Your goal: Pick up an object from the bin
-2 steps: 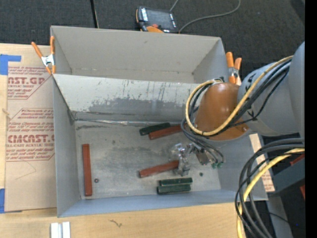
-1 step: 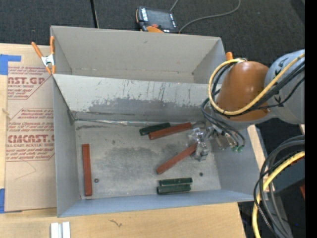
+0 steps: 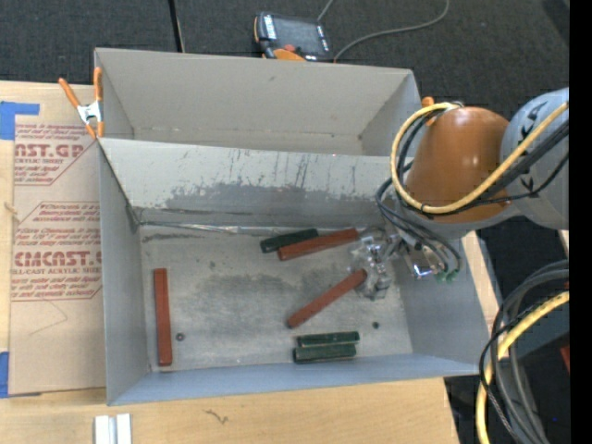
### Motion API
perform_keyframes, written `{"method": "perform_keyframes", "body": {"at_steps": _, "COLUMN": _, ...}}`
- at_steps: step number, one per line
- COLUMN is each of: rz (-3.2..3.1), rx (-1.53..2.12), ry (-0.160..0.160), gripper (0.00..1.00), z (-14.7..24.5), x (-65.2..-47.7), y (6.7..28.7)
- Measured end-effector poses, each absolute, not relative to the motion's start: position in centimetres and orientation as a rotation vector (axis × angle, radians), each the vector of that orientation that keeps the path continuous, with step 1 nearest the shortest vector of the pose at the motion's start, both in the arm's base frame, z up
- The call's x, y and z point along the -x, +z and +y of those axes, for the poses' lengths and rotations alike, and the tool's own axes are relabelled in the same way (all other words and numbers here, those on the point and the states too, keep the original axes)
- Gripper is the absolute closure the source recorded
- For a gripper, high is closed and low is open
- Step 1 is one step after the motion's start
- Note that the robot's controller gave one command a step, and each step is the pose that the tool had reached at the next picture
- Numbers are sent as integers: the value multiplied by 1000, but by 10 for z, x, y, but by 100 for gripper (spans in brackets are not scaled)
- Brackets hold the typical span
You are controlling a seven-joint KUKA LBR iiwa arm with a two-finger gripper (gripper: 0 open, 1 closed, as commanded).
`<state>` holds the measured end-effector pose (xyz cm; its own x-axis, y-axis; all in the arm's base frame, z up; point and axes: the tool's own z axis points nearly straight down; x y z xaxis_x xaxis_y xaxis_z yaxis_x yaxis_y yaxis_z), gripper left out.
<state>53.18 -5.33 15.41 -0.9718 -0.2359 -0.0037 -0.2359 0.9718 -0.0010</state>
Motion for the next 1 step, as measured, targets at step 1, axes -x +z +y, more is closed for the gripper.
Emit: {"method": "perform_keyframes", "body": {"at_steps": 1, "rz": 3120, "rx": 333, "ry": 4, "gripper": 100, "z": -9, "x": -538, "y": 160}}
